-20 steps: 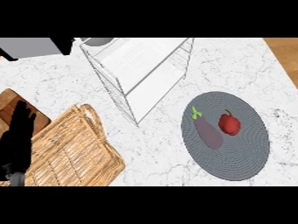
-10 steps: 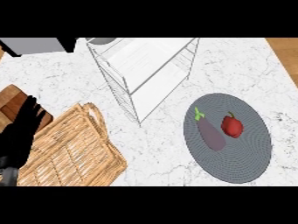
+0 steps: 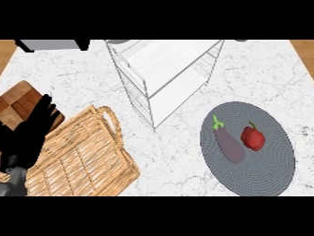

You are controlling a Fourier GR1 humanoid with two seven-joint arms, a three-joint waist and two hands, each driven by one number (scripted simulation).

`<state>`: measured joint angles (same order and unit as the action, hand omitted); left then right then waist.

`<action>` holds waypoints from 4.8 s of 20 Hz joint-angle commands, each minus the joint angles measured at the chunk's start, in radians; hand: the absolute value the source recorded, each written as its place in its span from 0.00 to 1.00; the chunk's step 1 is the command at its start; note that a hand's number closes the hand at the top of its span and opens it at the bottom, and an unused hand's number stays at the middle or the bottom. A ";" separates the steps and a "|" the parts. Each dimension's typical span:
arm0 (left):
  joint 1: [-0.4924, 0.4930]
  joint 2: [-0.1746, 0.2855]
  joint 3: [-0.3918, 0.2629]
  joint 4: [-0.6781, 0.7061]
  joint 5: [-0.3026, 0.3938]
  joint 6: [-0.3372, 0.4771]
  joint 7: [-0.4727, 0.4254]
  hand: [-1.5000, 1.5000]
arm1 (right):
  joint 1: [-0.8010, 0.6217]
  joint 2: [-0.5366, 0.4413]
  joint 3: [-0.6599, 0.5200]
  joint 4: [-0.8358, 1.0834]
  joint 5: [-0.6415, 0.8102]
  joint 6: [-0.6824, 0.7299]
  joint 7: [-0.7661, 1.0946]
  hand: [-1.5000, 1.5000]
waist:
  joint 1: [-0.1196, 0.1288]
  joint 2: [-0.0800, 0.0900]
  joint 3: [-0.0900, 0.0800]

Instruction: Pick the bell pepper from the placemat and place it in the tiered shelf

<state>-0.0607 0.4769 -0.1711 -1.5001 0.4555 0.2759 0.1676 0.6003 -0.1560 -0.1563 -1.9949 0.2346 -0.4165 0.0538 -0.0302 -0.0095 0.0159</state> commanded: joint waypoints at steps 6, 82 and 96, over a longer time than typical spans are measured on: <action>0.000 -0.025 -0.046 0.104 -0.007 -0.049 0.060 0.50 | -0.036 0.036 0.124 -0.166 0.336 -0.046 0.469 0.00 | 0.050 0.030 -0.023; -0.008 -0.106 0.015 0.078 -0.110 -0.129 0.107 0.50 | -0.819 0.155 0.366 0.697 0.768 0.300 0.480 1.00 | 0.100 0.022 -0.013; 0.046 -0.106 0.048 0.093 -0.099 -0.112 0.128 0.50 | -0.808 0.030 0.707 0.103 0.465 0.775 0.003 1.00 | 0.002 -0.006 -0.017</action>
<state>-0.1071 0.3864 -0.1143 -1.4766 0.3427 0.1627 0.2665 -0.2389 -0.0656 0.5505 -1.6722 0.7808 0.2619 0.0992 0.0173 -0.0204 0.0162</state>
